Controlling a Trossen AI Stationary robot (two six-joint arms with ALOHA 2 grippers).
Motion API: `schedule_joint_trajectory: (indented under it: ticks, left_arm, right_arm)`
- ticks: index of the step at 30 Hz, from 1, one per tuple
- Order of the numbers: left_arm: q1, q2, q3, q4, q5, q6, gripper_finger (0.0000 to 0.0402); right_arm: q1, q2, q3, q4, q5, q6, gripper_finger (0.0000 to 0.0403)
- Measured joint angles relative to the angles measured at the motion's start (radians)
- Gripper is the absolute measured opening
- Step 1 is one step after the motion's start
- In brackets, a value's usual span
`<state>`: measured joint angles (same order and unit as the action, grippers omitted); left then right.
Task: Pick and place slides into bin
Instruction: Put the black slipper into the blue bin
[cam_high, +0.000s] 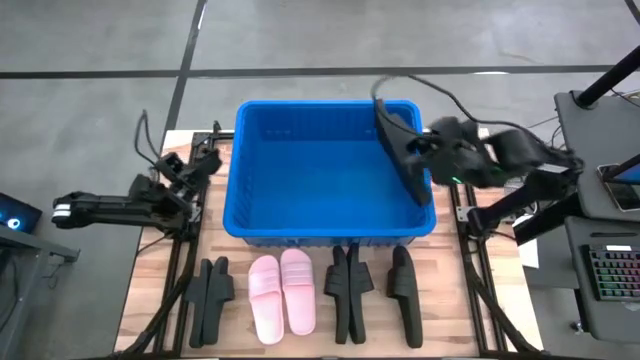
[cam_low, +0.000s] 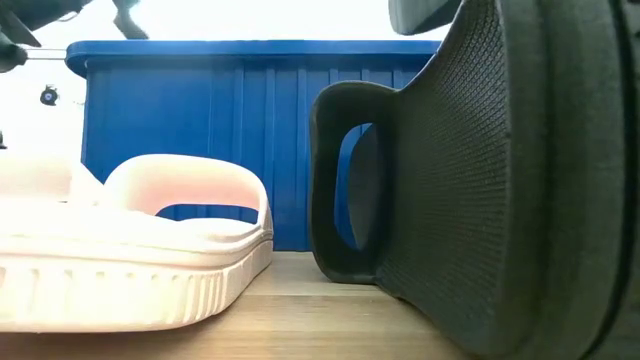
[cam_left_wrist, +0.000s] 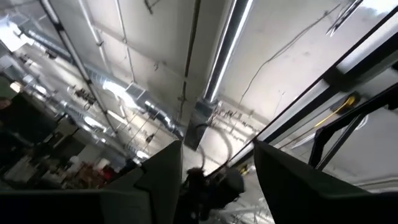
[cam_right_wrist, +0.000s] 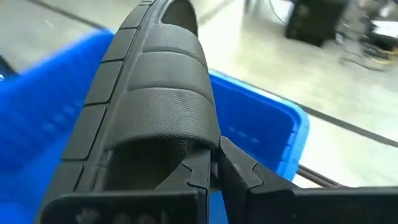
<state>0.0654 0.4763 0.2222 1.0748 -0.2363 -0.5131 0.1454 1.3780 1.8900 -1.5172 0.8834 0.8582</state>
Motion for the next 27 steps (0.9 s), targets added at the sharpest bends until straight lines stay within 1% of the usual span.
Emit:
schedule_joint_trajectory:
  ticks: [3, 7, 9, 14, 19, 23, 27]
  left_arm:
    - [0.0, -0.026, 0.003, 0.017, 0.0, 0.002, 0.0183]
    - [0.0, -0.056, 0.001, -0.002, 0.001, 0.004, 0.0183]
    - [0.0, -0.076, 0.001, 0.002, 0.0, 0.005, 0.0183]
    - [0.0, -0.106, 0.0, -0.009, 0.0, 0.005, 0.0183]
    - [0.0, -0.117, -0.001, -0.01, 0.0, 0.005, 0.0183]
    - [0.0, -0.118, -0.002, -0.01, 0.0, 0.005, 0.0183]
    - [0.0, -0.117, -0.006, -0.01, 0.0, 0.005, 0.0183]
  right_arm:
    - [-0.1, 0.085, 0.038, 0.002, -0.05, -0.082, 0.0012]
    - [-0.191, 0.208, 0.093, -0.004, -0.054, -0.179, 0.0012]
    - [-0.223, 0.273, 0.111, -0.044, -0.054, -0.205, 0.0012]
    - [-0.268, 0.403, 0.101, -0.053, -0.057, -0.286, 0.0012]
    - [-0.297, 0.506, 0.083, -0.053, -0.057, -0.364, 0.0012]
    - [-0.315, 0.561, 0.058, -0.051, -0.053, -0.442, 0.0012]
    - [-0.338, 0.587, -0.013, -0.053, -0.021, -0.505, 0.0012]
